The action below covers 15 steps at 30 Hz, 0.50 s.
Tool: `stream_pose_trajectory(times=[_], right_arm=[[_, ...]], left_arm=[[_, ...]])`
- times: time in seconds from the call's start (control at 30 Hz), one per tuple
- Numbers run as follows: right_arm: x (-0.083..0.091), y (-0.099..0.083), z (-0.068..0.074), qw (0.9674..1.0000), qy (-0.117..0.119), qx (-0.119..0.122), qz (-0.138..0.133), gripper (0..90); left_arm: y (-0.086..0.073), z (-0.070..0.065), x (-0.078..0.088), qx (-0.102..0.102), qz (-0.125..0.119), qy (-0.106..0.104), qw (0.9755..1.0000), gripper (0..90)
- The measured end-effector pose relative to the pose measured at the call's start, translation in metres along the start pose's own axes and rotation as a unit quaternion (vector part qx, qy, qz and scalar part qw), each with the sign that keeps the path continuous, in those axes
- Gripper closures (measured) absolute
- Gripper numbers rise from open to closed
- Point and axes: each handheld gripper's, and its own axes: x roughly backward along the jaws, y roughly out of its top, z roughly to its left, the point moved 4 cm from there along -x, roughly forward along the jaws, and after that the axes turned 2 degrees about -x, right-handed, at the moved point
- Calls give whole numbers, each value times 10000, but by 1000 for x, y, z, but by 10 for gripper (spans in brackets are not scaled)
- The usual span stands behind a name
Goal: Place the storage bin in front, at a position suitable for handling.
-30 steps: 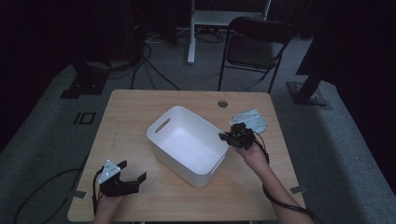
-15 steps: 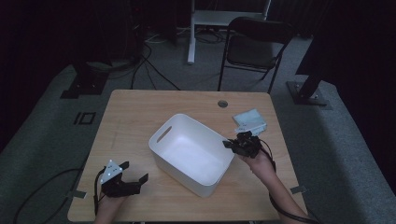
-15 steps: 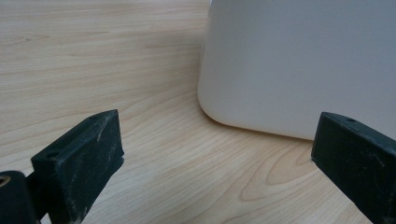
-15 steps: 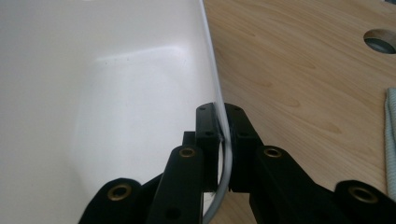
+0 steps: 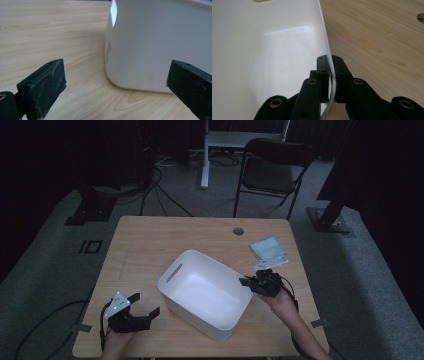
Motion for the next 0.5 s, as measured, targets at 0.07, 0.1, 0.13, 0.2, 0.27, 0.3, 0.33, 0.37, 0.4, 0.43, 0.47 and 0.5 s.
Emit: stream_pose_trajectory(times=[0.07, 0.1, 0.13, 0.2, 0.27, 0.3, 0.33, 0.37, 0.4, 0.43, 0.47, 0.5], right_arm=[[1, -2, 3, 10000, 38, 20, 6, 852], [2, -3, 4, 10000, 47, 30, 2, 851], [3, -4, 6, 10000, 72, 43, 11, 851], [3, -4, 7, 9999, 80, 63, 3, 851], [4, -6, 10, 9999, 89, 103, 18, 852], [5, -7, 11, 9999, 101, 92, 21, 851], [5, -7, 11, 9999, 101, 92, 21, 851], [5, -7, 11, 9999, 123, 96, 20, 849], [5, -7, 11, 9999, 133, 84, 15, 845], [5, -7, 10, 9999, 172, 14, 5, 836], [5, -7, 10, 9998, 188, -42, -20, 816], [5, -7, 10, 9998, 190, -37, -49, 773]], left_arm=[[4, -6, 3, -20, -10, -55, 10000, 24], [6, -9, 4, -72, -10, -94, 9999, 24], [8, -13, 5, -114, -20, -122, 9999, 24], [8, -13, 5, -114, -20, -122, 9999, 24], [13, -20, 9, -186, -83, -226, 9995, 24], [19, -25, 13, -232, -143, -295, 9992, 24], [19, -25, 13, -232, -143, -295, 9992, 24], [27, -28, 18, -234, -224, -352, 9989, 24], [32, -28, 20, -248, -285, -368, 9986, 24], [36, -28, 21, -251, -314, -379, 9985, 25], [41, -27, 22, -228, -389, -380, 9983, 24], [46, -26, 23, -265, -415, -385, 9980, 25]])
